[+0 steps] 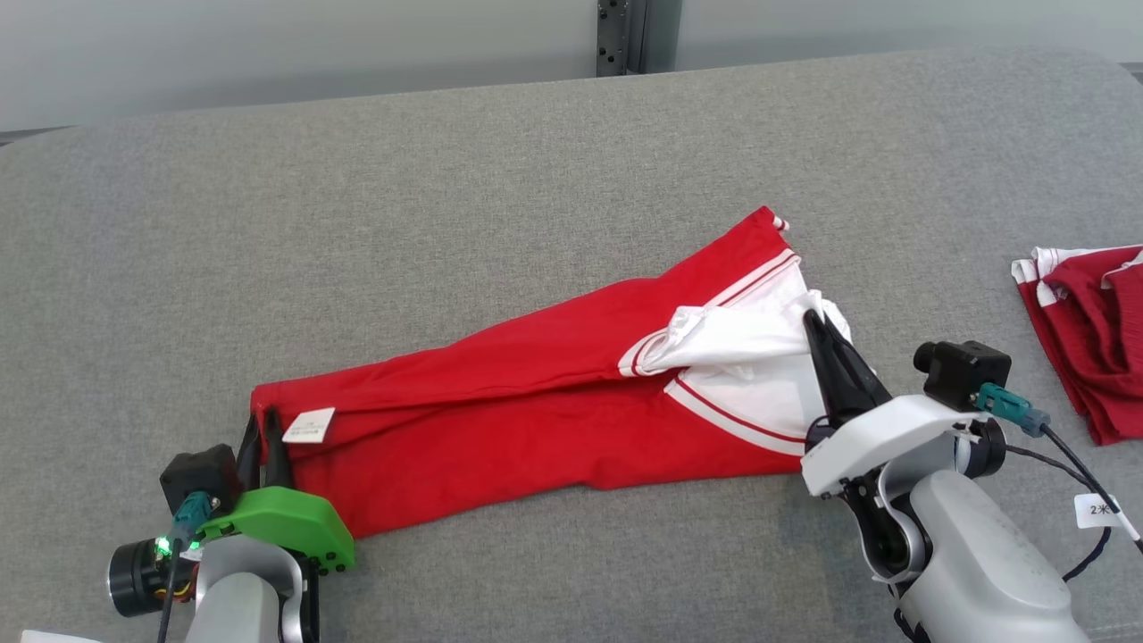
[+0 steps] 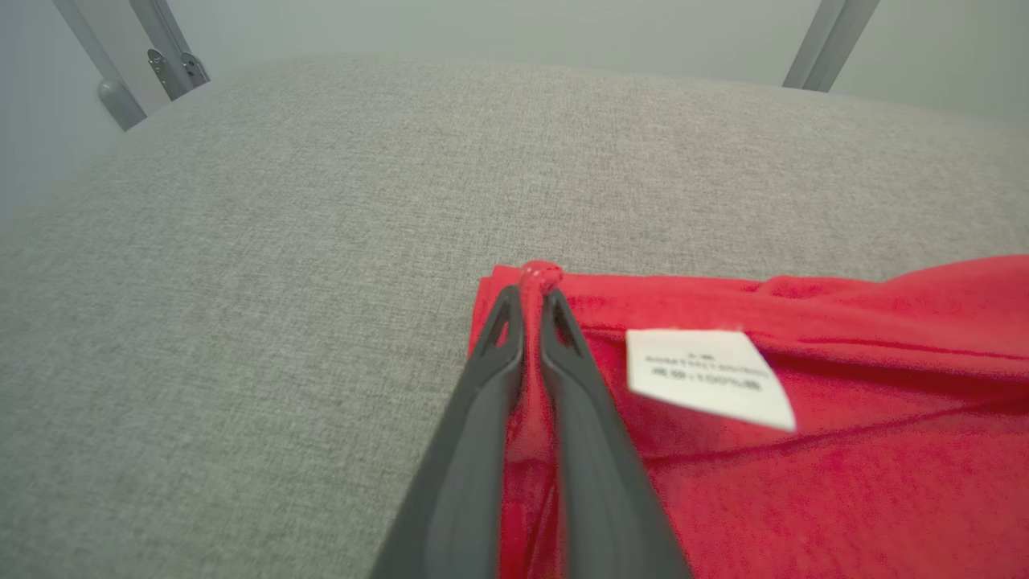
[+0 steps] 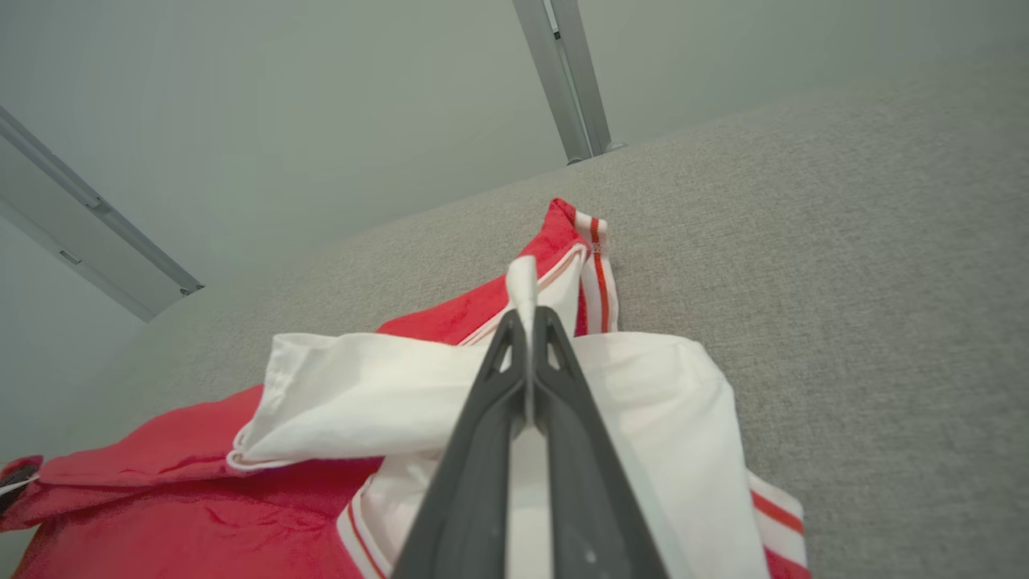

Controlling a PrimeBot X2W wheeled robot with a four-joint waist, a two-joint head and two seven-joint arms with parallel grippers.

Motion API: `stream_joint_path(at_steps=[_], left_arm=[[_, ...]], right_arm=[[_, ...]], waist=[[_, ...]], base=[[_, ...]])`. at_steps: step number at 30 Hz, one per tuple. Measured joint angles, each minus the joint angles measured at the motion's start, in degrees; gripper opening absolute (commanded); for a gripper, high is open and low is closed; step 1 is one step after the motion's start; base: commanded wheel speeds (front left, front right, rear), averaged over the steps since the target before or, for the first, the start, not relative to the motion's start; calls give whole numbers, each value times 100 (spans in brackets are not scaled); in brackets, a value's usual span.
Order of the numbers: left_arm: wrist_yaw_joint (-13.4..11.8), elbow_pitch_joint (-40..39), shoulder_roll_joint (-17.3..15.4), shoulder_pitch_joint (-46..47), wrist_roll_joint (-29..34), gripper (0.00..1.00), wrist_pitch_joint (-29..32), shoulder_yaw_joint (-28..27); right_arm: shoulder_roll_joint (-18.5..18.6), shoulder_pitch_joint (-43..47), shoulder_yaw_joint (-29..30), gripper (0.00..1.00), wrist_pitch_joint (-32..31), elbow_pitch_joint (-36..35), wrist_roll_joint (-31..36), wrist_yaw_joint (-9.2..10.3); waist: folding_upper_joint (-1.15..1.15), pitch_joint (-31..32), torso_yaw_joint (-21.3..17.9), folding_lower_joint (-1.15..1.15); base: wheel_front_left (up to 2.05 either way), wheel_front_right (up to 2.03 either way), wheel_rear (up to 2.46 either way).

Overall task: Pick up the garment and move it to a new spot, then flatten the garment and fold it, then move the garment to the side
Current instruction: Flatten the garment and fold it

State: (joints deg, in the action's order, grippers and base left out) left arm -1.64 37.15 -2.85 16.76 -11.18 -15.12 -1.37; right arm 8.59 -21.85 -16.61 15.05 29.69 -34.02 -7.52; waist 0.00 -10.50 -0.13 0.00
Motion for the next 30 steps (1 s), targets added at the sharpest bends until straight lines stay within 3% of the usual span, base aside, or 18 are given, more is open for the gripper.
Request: stream_joint_path(at_steps=[5,6,7,10,21,30], left_arm=[[-88,-1,3,-109,-93,43,0,116],[-110,-5,4,-130,-112,83,-1,135],[-127,-14,4,-149,-125,100,-1,145],[-216,-89,4,-227,-180,100,0,149],[-402,-627,4,-532,-197,100,0,324],[-468,-780,4,-553,-240,100,0,495]], right_arm=[[-53,67,59,0,0,126,91,0],[-67,81,55,0,0,176,91,0],[-78,99,53,0,0,216,91,0],[-90,130,93,100,0,272,99,0],[-112,127,438,100,0,347,233,1],[-109,-118,633,100,0,1105,413,1]], waist=[[0,-13,12,0],[0,-15,19,0],[0,-14,23,0],[0,-7,40,0],[0,-8,180,0],[0,-114,426,0]], base=[[0,0,0],[0,0,0],[0,0,0],[0,0,0],[0,0,0],[0,0,0]])
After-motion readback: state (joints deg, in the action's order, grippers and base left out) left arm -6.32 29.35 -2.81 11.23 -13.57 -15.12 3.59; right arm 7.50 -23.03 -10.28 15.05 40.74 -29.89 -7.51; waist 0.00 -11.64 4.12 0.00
